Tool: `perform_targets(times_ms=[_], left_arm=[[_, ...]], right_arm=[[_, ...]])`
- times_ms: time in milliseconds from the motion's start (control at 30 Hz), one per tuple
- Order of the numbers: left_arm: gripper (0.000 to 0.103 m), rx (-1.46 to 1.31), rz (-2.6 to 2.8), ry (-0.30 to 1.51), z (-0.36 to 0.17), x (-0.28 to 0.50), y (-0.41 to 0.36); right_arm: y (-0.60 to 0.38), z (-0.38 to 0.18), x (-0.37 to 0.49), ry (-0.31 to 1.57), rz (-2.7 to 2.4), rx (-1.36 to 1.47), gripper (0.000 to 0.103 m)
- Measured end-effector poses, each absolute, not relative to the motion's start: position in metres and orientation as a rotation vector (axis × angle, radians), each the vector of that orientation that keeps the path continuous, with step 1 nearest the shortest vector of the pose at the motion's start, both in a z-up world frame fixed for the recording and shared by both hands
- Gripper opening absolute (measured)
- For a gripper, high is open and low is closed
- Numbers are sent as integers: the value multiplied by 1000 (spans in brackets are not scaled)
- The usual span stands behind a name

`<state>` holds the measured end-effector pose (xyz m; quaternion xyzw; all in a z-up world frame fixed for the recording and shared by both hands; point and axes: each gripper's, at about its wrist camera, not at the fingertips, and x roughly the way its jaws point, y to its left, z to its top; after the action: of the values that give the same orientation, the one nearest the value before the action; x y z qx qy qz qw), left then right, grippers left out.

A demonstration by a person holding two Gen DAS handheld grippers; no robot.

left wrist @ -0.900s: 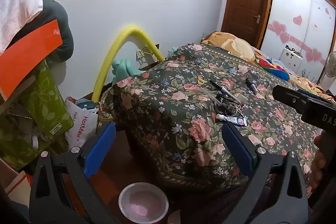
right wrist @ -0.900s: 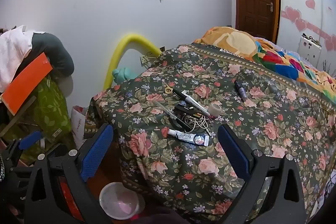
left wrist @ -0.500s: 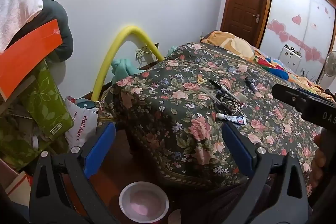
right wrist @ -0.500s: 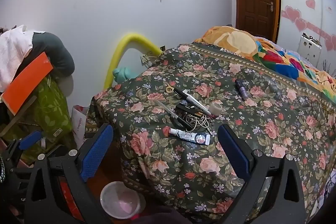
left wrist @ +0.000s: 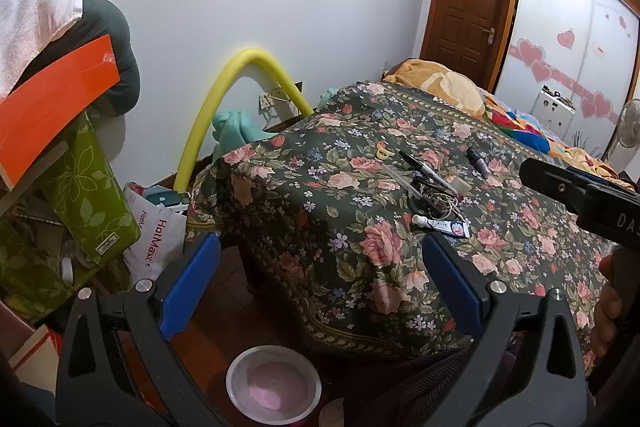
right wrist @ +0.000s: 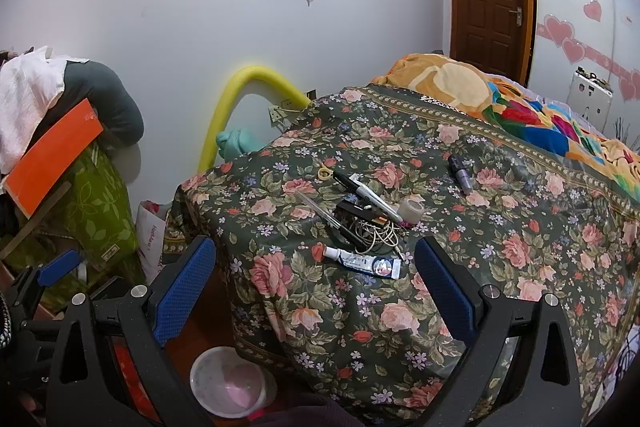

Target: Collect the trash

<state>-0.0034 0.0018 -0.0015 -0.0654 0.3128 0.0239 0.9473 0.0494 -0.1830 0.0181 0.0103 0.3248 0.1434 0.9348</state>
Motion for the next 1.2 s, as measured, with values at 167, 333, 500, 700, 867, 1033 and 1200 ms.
perform_targets(times_ms=[167, 333, 500, 700, 867, 1033, 1200], left_arm=[[102, -136, 47, 638, -3, -3, 1], [102, -137, 44, 640, -3, -2, 1], [102, -136, 45, 641, -3, -2, 0], [102, -136, 44, 640, -2, -2, 0], [102, -136, 41, 641, -2, -1, 0], [102, -136, 41, 641, -1, -1, -1], [102, -134, 43, 640, 0, 0, -1]], right_arm=[[-183, 18, 49, 666, 297, 25, 99], [-185, 19, 49, 659, 294, 23, 99], [-187, 19, 48, 657, 293, 22, 99], [-188, 20, 47, 657, 294, 25, 99], [-188, 21, 47, 655, 295, 23, 99], [-188, 22, 46, 652, 294, 21, 99], [-190, 21, 45, 656, 293, 27, 99]])
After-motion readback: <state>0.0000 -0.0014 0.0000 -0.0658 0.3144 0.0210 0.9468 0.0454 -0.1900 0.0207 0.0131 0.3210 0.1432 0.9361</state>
